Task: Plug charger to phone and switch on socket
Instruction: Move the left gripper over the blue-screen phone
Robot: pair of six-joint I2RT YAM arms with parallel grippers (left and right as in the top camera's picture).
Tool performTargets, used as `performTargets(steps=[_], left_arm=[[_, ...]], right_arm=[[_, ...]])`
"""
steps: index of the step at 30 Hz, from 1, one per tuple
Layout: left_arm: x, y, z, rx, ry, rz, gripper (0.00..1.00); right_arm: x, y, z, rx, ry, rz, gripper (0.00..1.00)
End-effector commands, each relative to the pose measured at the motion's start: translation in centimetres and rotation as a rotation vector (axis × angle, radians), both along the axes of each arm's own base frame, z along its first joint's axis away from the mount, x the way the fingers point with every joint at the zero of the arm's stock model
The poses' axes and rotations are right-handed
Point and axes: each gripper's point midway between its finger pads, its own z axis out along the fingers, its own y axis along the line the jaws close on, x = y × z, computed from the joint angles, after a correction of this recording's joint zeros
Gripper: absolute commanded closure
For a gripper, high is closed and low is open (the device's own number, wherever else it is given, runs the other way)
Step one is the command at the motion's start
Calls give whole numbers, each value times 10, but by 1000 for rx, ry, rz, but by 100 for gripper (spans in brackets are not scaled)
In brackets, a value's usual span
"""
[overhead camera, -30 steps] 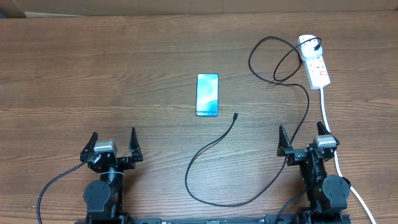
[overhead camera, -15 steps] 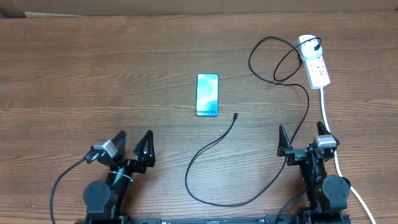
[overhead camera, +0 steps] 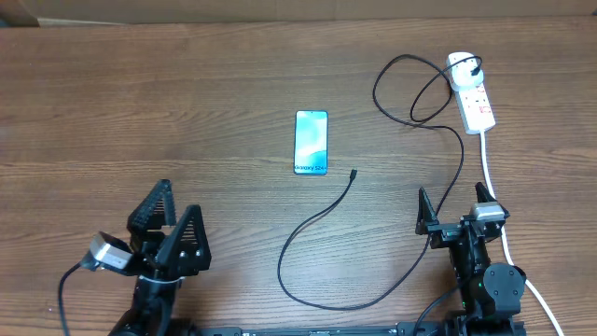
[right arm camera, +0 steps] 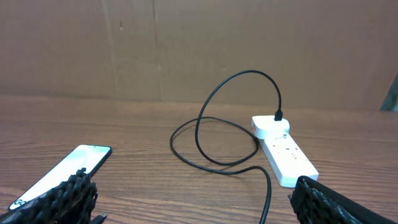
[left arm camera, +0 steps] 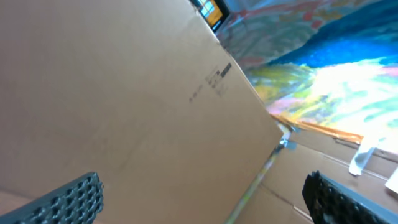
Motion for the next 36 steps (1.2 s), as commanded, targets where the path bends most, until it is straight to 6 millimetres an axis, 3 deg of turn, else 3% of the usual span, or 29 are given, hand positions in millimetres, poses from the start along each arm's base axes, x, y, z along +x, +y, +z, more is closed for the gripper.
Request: performTargets(steps=[1, 5, 7, 13, 16, 20, 24, 28, 30, 33, 36], left_arm=[[-24, 5, 49, 80, -72, 86, 0], [-36, 4, 78, 255, -63, 188, 0], [-35, 5, 86, 319, 22, 207, 0], [-4, 1, 85, 390, 449, 119, 0], [9, -12, 94, 446, 601, 9, 0], [23, -45, 111, 507, 686, -244, 0], [31, -80, 120, 473, 686, -534, 0], [40, -101, 132, 477, 590, -721, 0], [45, -108, 127, 490, 604, -727, 0], [65, -110, 107, 530, 706, -567, 0], [69, -120, 89, 581, 795, -493, 0]], right_arm=[[0, 0, 0, -1, -9, 0, 0], [0, 0, 0, -1, -9, 0, 0], [0, 0, 0, -1, -9, 0, 0], [0, 0, 0, -1, -9, 0, 0], [0, 0, 0, -1, -9, 0, 0], [0, 0, 0, -1, -9, 0, 0], [0, 0, 0, -1, -9, 0, 0], [0, 0, 0, -1, -9, 0, 0], [0, 0, 0, -1, -9, 0, 0], [0, 0, 0, -1, -9, 0, 0], [0, 0, 0, -1, -9, 0, 0]])
